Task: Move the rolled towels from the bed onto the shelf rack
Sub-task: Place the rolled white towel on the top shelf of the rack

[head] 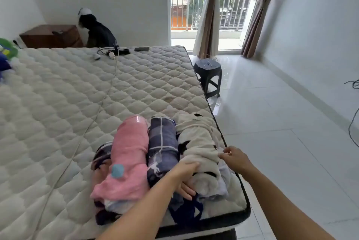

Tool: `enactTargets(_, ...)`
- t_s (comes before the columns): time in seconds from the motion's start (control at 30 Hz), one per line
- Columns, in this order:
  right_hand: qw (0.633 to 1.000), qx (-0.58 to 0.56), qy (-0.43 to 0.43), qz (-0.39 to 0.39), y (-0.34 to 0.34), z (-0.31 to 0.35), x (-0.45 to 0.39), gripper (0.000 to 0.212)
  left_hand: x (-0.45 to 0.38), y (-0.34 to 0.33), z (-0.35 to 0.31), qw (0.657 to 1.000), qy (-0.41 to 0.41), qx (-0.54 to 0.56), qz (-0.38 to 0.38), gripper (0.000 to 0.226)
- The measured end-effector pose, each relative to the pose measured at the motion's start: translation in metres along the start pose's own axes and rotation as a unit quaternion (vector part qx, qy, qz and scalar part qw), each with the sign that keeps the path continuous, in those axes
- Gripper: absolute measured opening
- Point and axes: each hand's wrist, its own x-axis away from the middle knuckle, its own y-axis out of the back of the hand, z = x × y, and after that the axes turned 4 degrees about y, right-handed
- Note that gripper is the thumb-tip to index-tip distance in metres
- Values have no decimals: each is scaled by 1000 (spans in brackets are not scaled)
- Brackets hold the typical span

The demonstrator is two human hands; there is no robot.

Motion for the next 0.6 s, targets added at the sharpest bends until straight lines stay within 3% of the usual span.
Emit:
enactTargets(0.13,997,-75,-27,10,3,-13,-37,50,-8,-17,12,995,60,79,20,104)
enactTargets(0.23,995,-98,-17,28,2,-17,-78,61,-22,-28,16,972,52,226,47,107)
enactTargets(0.33,989,-138,8,50,4,-8,-122,72,-30,-36,16,937,31,345,48,96)
enactTargets(0.47,979,-175,52,93,2,16,-172,83,-31,-49,15,908,8,419,16,81)
enactTargets(0.6,981,-101,82,144,-10,29,-196,84,-30,-60,8,892,6,451,-33,72)
